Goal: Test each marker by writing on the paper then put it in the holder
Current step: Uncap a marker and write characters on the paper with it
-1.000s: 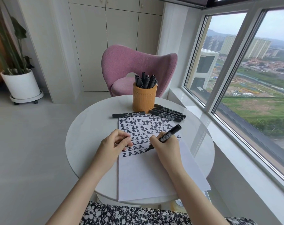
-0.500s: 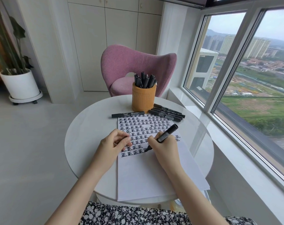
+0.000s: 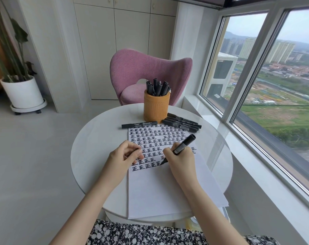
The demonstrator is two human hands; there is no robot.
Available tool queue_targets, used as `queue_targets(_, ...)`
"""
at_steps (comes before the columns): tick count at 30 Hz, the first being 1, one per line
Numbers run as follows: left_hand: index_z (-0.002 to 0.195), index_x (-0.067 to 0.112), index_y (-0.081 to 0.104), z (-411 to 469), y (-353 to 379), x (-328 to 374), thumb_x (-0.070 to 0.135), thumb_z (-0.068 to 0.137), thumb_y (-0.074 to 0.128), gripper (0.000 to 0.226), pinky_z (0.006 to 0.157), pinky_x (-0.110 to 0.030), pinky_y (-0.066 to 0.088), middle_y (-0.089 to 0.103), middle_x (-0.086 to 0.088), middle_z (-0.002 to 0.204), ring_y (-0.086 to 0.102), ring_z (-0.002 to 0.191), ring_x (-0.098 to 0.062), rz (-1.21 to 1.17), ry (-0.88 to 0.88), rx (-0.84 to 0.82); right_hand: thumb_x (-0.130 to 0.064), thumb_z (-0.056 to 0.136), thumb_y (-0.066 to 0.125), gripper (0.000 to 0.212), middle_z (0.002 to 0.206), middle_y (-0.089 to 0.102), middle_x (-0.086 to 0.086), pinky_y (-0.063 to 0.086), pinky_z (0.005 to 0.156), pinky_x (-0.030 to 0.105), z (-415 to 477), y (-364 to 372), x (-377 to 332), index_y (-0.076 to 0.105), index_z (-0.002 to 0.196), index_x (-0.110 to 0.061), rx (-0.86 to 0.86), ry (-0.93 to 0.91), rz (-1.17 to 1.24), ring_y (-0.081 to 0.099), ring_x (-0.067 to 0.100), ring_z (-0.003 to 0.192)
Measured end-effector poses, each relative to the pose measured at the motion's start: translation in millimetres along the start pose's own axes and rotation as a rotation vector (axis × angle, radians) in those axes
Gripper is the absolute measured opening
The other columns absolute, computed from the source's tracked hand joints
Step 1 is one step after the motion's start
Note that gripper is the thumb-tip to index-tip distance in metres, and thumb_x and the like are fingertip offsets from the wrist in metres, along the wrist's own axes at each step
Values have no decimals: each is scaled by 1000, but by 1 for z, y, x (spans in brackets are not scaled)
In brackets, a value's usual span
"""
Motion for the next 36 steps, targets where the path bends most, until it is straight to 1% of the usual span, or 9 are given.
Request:
queue_targets(8, 93, 6, 59, 1, -1, -2, 8, 90, 58, 3, 64, -15, 48, 72, -4, 79, 57, 59, -4, -12, -3, 3, -3, 77, 55, 36, 49, 23, -9, 21, 45, 22, 1, -2, 1, 27, 57, -15, 23, 7, 14, 20, 9, 51)
queue_targets(13, 92, 10, 58, 1, -3, 0, 9, 90, 58, 3, 64, -19, 48, 72, -1, 83, 55, 60, -11, -34, 17, 8, -3, 80, 57, 26, 57, 31, 3, 22, 46, 20, 4, -7, 6, 39, 62, -8, 88, 49, 132, 25, 10, 54)
queue_targets(19, 85, 27, 69, 2, -6, 4, 15, 84, 65, 13, 67, -15, 49, 72, 5, 87, 60, 71, -8, -97, 5, 15, -30, 85, 71, 37, 46, 38, -1, 30, 49, 21, 7, -11, 5, 50, 63, -10, 81, 86, 293, 33, 12, 45)
queue_targets(22, 88, 24, 70, 3, -5, 6, 12, 82, 66, 13, 69, -13, 48, 72, 7, 87, 63, 74, -3, -100, -4, -2, -37, 86, 68, 37, 50, 34, 6, 25, 47, 23, 7, -12, 3, 57, 70, -5, 45, 159, 436, 30, 15, 46)
queue_targets(24, 92, 22, 68, 3, -5, 7, 16, 79, 69, 14, 69, -12, 48, 72, 7, 89, 65, 79, -4, -104, -15, 3, -32, 88, 66, 33, 52, 30, 6, 24, 45, 21, 7, -13, 1, 60, 74, -3, 14, 197, 533, 26, 15, 46)
queue_targets(26, 93, 21, 65, 2, -7, 8, 25, 71, 71, 23, 63, -13, 47, 72, 3, 86, 64, 75, -5, -131, -34, 16, -20, 89, 65, 30, 55, 25, 4, 25, 43, 19, 6, -12, -6, 49, 69, -5, -30, 193, 610, 21, 15, 45)
queue_targets(28, 90, 16, 63, 2, -7, 11, 27, 66, 72, 28, 59, -14, 47, 71, -1, 86, 63, 72, -7, -155, -42, 23, -15, 89, 66, 39, 57, 22, 6, 25, 42, 18, 5, -11, -12, 38, 62, -10, -63, 159, 628, 19, 15, 44)
queue_targets(32, 85, 11, 63, 2, -1, 22, 21, 65, 74, 25, 63, -15, 50, 71, -4, 85, 64, 73, -9, -199, -28, -1, -15, 87, 69, 37, 47, 24, -3, 23, 40, 16, 2, -9, -23, 40, 64, -10, -37, 144, 598, 20, 11, 41)
queue_targets(36, 85, 13, 64, -1, 3, 29, 27, 61, 74, 30, 68, -17, 52, 72, 0, 83, 66, 76, -10, -208, -18, -8, -8, 88, 64, 43, 46, 23, -8, 21, 40, 16, 2, -8, -25, 35, 58, -18, -7, 147, 603, 17, 9, 41)
Point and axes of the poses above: each hand's wrist, its own z-axis towards the middle knuckle, its own y-axis out of the palm, x = y × z, the point moved 4 cm from there along z, towards the middle knuckle
